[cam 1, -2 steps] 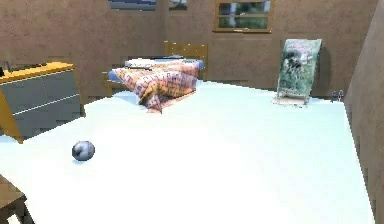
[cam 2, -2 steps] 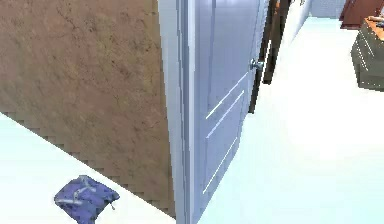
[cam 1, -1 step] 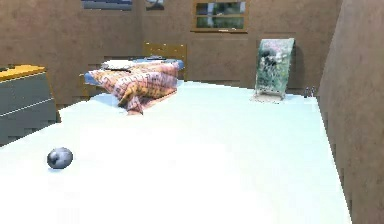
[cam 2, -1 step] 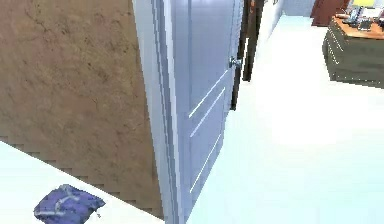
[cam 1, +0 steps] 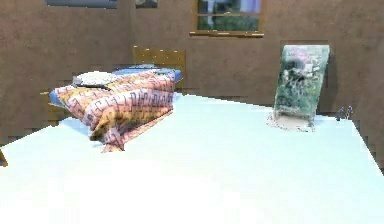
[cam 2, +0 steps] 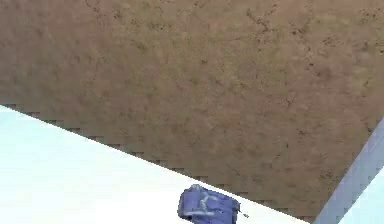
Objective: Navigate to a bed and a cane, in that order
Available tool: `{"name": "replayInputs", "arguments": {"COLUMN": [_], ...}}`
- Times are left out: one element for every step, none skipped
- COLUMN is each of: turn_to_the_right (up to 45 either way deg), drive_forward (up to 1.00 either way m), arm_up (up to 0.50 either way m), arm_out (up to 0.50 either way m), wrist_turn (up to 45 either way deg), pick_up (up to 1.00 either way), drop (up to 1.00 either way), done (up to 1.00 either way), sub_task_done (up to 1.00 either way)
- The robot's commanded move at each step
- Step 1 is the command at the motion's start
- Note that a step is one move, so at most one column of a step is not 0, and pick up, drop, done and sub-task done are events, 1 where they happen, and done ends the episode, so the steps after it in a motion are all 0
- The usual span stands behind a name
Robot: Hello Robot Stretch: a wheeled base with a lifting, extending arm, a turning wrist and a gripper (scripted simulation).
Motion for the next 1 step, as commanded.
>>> {"name": "replayInputs", "arguments": {"turn_to_the_right": [0.0], "drive_forward": [1.00], "arm_up": [0.00], "arm_out": [0.00], "wrist_turn": [0.0], "pick_up": [0.00], "drop": [0.00], "done": [0.00], "sub_task_done": [0.00]}}
